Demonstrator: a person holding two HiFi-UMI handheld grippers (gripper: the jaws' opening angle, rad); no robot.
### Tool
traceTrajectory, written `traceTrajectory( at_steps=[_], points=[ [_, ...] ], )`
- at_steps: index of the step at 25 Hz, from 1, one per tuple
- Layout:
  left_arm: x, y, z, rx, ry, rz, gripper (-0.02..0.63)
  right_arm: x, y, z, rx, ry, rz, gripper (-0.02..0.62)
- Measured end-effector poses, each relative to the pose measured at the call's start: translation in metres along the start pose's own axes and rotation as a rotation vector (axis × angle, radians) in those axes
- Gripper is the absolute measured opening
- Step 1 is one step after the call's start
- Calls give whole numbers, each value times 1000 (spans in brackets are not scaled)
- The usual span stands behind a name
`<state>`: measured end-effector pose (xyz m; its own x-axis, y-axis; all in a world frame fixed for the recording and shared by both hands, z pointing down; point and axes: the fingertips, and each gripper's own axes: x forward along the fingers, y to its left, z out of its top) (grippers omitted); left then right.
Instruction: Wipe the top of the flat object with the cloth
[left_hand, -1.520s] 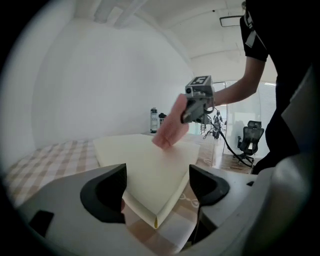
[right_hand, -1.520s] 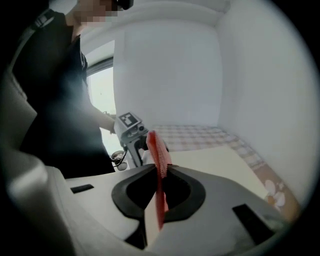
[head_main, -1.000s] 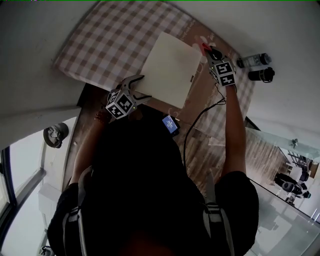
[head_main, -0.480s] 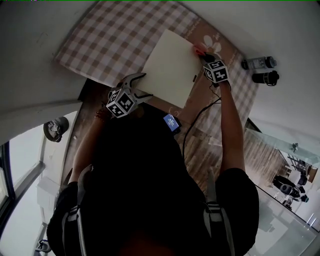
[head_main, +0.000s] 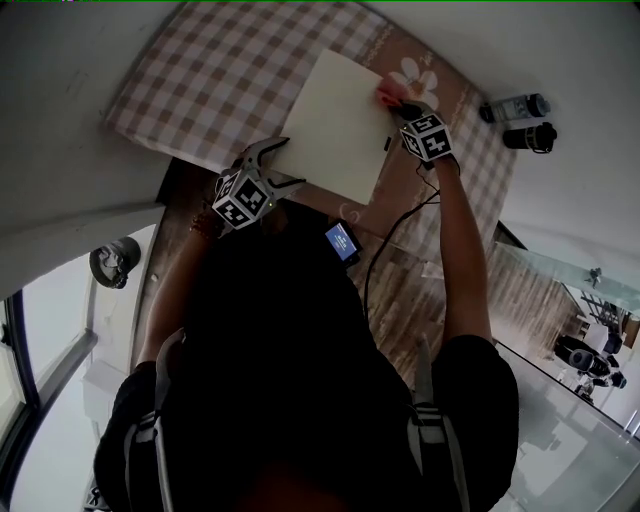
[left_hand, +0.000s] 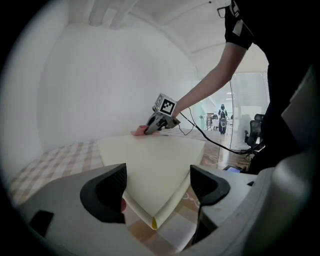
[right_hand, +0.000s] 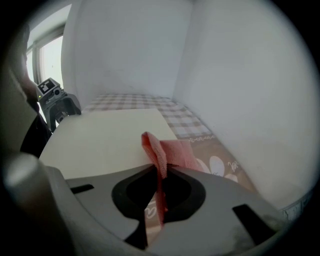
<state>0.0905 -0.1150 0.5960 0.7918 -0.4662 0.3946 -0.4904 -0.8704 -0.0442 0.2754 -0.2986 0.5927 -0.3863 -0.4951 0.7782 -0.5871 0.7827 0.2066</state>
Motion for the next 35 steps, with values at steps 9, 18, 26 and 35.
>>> traceTrajectory(
  at_steps=[9,18,26,35],
  points=[
    [1,3,-1,1,-10,-4,410,-7,31,-2,-26,-11,6,20],
    [0,1,1,10,-6,-5,409,-22,65,-8,12,-40,6,20],
    [-1,0,0,9,-8,-21,403,-33,95,-14,21,-44,11,20],
    [-1,0,0,11,-14,-23,403,-47,133,-15,51,-102,20,20]
  ],
)
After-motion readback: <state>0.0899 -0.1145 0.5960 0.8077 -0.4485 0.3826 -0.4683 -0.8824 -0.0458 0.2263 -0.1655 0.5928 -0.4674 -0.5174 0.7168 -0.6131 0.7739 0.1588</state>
